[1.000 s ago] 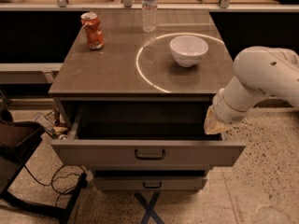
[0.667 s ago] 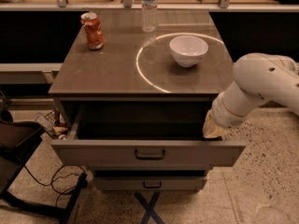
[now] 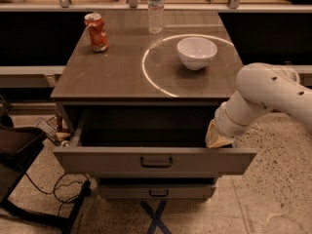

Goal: Open top drawer

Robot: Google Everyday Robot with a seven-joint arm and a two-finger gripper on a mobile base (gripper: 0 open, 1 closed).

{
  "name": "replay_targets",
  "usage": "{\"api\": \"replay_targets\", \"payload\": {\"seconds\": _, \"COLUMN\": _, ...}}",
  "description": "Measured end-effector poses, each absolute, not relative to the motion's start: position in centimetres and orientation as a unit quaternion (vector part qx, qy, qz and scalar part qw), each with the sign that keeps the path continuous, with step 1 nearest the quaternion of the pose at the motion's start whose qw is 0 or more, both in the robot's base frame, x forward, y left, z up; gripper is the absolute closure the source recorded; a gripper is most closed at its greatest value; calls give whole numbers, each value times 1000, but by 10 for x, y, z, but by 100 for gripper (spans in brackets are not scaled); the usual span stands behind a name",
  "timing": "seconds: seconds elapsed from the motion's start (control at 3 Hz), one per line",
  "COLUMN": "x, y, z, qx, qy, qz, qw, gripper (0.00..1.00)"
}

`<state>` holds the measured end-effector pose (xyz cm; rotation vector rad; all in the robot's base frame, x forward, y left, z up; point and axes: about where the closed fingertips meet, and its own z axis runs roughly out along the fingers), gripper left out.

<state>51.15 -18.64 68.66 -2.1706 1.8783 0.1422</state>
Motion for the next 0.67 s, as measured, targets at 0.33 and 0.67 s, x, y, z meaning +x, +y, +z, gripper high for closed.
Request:
{"api": "replay_targets", "payload": {"seconds": 0.33, "x": 502, "y": -184, "z": 681, "qx": -754, "qy": 644, "qz": 61, "qw": 116, "gripper": 100}}
{"api": "replay_targets", "payload": {"seconds": 0.67, "x": 484, "y": -188, "z": 683, "qx": -756, "qy": 644, "qz": 79, "qw": 89, "gripper": 100}}
